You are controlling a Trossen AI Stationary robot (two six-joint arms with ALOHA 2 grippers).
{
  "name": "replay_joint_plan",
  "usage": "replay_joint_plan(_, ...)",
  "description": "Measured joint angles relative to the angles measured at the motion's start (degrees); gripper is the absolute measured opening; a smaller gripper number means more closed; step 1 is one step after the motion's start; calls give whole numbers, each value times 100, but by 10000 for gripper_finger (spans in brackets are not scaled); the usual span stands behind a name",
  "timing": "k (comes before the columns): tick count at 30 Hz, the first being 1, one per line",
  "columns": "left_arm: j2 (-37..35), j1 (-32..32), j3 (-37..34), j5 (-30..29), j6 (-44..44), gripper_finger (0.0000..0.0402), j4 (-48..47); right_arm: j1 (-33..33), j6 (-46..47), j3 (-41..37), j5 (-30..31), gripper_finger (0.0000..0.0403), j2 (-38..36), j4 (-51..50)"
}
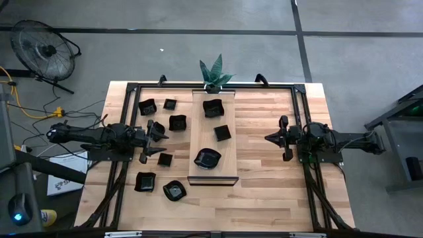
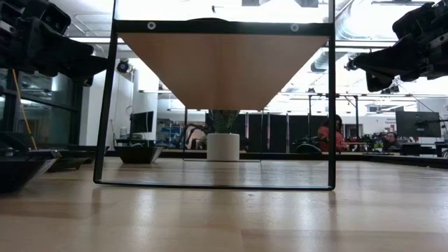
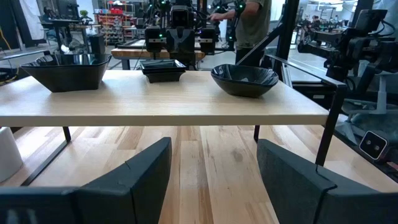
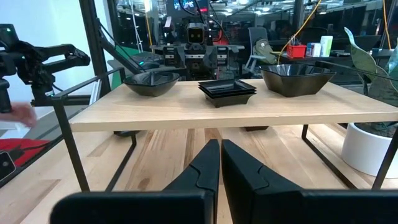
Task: Pick & Place Mini shaped plates
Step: Stack the black distorted square plate on top of the black distorted square plate on the shelf
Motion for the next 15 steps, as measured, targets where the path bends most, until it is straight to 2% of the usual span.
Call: replay_joint_plan(15, -2, 2, -2, -39, -1, 234, 11, 0, 0, 0, 0, 12, 0, 5)
